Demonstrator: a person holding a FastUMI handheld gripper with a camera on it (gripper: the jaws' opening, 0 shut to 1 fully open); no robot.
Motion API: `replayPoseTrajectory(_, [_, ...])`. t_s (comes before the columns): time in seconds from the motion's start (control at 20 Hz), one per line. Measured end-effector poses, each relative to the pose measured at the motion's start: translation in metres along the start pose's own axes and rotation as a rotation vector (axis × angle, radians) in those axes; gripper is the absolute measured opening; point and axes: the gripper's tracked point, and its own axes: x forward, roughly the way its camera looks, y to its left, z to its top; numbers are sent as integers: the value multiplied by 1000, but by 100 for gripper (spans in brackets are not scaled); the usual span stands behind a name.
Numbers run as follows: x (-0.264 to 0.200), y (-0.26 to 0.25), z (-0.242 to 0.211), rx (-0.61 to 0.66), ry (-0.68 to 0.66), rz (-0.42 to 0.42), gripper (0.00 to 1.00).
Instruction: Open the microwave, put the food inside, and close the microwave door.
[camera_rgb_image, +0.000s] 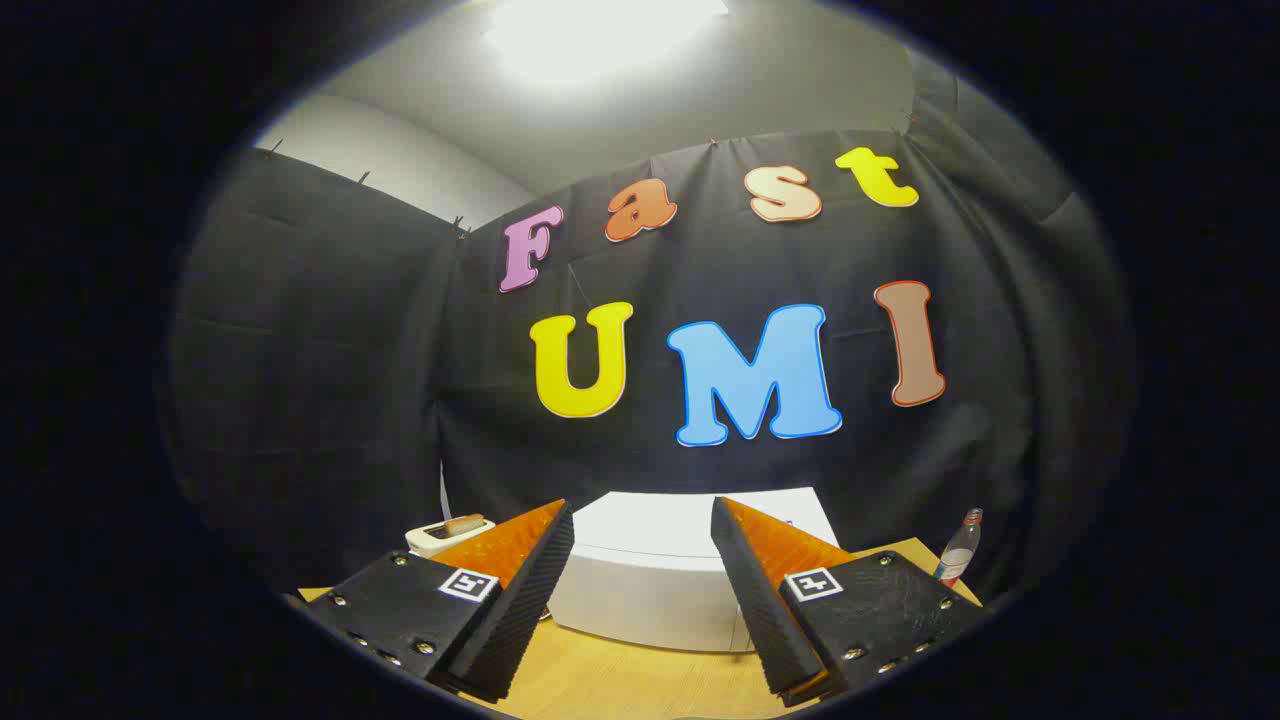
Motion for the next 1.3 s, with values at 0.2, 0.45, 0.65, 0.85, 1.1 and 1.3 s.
replayPoseTrajectory(0.2, [3,-7,-1,-8,3,-17,89])
replayPoseTrajectory(0.45, [6,-12,-3,-30,10,-37,89])
replayPoseTrajectory(0.65, [12,-32,-6,-96,5,-148,89])
replayPoseTrajectory(0.85, [14,-34,-9,-114,15,-169,89])
replayPoseTrajectory(1.1, [18,-32,-17,-145,31,-180,89])
replayPoseTrajectory(1.3, [16,-27,-17,-183,29,-188,89])
